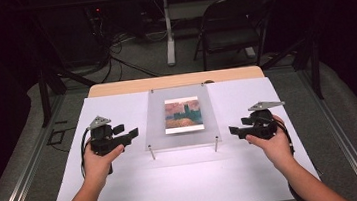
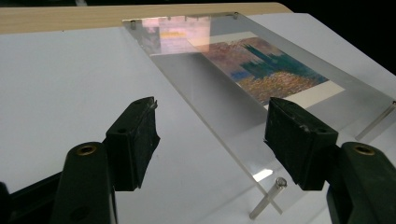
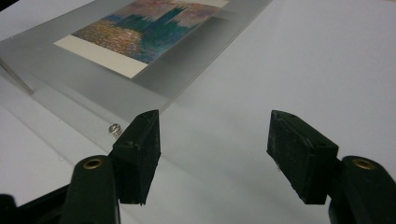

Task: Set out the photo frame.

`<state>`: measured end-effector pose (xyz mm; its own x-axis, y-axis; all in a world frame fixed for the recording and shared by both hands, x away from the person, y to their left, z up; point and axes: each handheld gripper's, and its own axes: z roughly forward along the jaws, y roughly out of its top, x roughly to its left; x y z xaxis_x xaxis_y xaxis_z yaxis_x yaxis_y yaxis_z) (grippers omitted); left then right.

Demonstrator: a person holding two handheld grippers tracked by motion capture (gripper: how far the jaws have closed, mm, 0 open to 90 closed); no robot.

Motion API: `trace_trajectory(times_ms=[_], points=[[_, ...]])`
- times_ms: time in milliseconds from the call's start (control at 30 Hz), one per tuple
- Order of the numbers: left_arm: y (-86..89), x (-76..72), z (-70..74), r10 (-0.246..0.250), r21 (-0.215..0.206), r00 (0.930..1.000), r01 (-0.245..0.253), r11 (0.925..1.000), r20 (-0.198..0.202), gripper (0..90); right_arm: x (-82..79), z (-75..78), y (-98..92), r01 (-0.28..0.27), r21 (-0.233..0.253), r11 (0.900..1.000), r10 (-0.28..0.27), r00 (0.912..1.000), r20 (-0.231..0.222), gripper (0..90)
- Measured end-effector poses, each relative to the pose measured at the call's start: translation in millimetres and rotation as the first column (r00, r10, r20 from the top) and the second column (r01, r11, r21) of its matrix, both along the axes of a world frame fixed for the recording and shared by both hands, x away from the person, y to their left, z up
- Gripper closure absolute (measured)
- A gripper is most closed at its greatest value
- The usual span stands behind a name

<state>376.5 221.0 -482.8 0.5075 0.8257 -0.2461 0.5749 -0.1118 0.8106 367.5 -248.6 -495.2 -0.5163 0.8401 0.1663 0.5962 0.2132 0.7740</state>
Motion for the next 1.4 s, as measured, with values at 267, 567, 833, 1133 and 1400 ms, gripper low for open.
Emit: trace_trajectory(times_ms=[267, 567, 833, 1133, 1400], points=[[-7.9, 19.4, 9.0, -0.003, 0.035, 0.9998, 0.004, 0.9994, -0.019, 33.9, 17.8, 6.1, 6.5, -0.003, -0.015, 1.000, 0.003, 0.9999, -0.012, 34.6], [-21.3, 40.7, 10.0, 0.011, 0.068, 0.9986, -0.007, 0.9976, -0.052, 33.9, 42.9, 10.8, 16.3, 0.011, 0.007, 1.000, -0.011, 0.9999, -0.013, 34.6], [-42.0, 63.7, 15.4, 0.009, 0.079, 0.9985, -0.005, 0.9969, -0.054, 33.9, 72.0, 19.2, 32.3, 0.010, 0.013, 1.000, -0.010, 1.0000, -0.002, 34.6], [-63.8, 90.0, 17.4, 0.000, 0.100, 0.9976, 0.007, 0.9950, -0.069, 33.9, 97.8, 27.3, 53.8, 0.002, 0.009, 1.000, -0.001, 0.9999, -0.013, 34.7], [-70.7, 110.3, 12.0, 0.008, 0.066, 0.9963, -0.003, 0.9978, -0.086, 33.9, 115.4, 24.5, 73.5, 0.002, 0.011, 1.000, -0.002, 0.9998, -0.020, 34.7]])
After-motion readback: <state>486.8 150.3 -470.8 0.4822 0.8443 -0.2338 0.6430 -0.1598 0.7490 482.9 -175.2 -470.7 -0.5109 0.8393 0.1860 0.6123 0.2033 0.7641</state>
